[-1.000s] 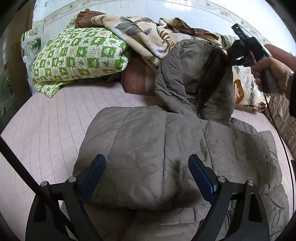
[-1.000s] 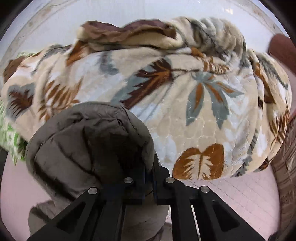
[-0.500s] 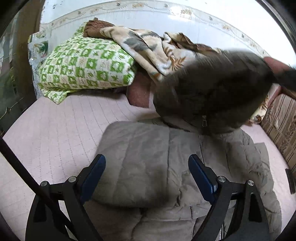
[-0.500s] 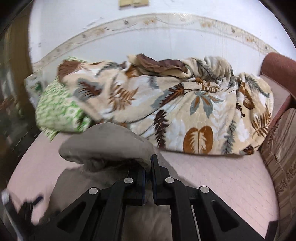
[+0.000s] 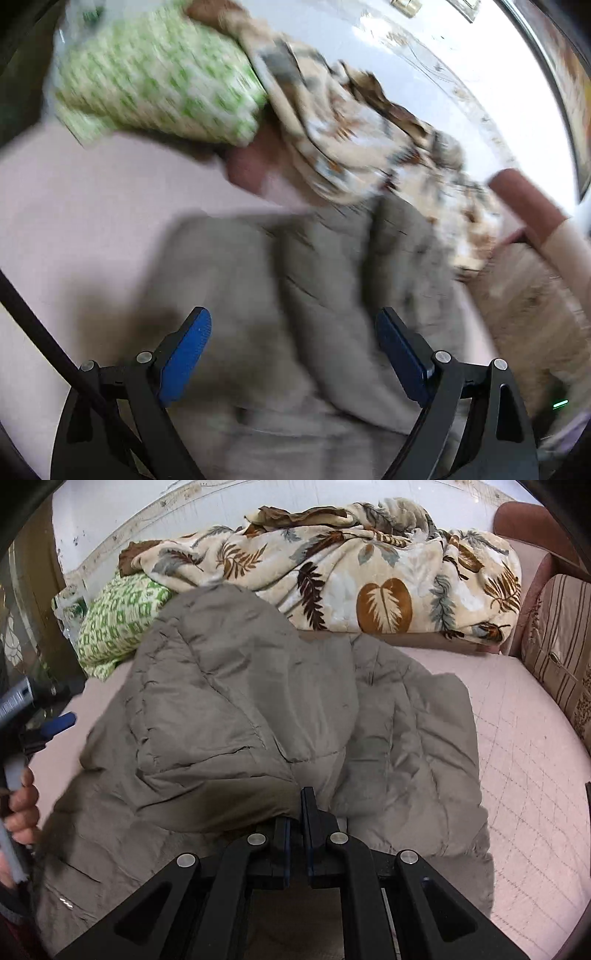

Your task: Fold large clothes

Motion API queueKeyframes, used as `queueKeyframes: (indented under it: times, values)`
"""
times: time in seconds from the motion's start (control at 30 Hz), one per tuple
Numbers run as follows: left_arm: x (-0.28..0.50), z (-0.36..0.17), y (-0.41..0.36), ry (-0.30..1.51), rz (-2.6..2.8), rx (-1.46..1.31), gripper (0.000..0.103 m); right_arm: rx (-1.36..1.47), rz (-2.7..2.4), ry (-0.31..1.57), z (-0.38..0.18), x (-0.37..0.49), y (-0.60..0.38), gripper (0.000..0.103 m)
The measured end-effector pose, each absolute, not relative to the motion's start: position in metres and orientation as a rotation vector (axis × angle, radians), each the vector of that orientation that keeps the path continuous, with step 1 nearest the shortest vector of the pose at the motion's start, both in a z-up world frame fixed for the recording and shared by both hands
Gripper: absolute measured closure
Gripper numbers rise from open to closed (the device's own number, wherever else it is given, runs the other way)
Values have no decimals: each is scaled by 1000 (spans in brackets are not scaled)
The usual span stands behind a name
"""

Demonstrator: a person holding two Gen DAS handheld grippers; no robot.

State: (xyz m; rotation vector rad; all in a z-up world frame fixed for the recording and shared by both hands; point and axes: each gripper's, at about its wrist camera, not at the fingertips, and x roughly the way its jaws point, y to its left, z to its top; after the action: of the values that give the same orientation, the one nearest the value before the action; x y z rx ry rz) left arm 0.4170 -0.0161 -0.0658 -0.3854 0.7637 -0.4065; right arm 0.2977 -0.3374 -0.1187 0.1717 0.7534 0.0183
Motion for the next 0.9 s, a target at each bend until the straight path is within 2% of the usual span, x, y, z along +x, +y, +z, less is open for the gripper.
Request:
queueKeyframes:
  times: [0.17,0.23,0.27,0.33,0.43,0.5,0.53,0.6,0.7,0.9]
  values:
    - [426,-86,-46,834,-465,-379,14,88,41,765,-123,298,-331,96]
    - [431,-96,-67,877,-345,-192,25,78,52,774,-124,296,-333,96]
    - [431,-99,-74,881,-315,-120,26,72,54,777,-124,295,-334,96]
    - [425,-102,-92,859,-259,43,26,43,43,790,-126,293,-334,96]
    - [416,-106,-102,864,-213,129,26,13,3,816,-133,295,-334,94]
    - [412,-108,-101,877,-199,144,26,26,-14,838,-140,297,-336,91]
    - [410,-107,-100,878,-196,148,26,36,-13,843,-142,297,-338,81]
    - [406,-107,-99,881,-188,163,26,77,-20,873,-143,298,-346,74]
    - [405,-108,-97,880,-195,145,26,174,25,861,-136,295,-361,73]
    - [404,-107,-92,861,-219,111,26,238,100,715,-106,292,-361,73]
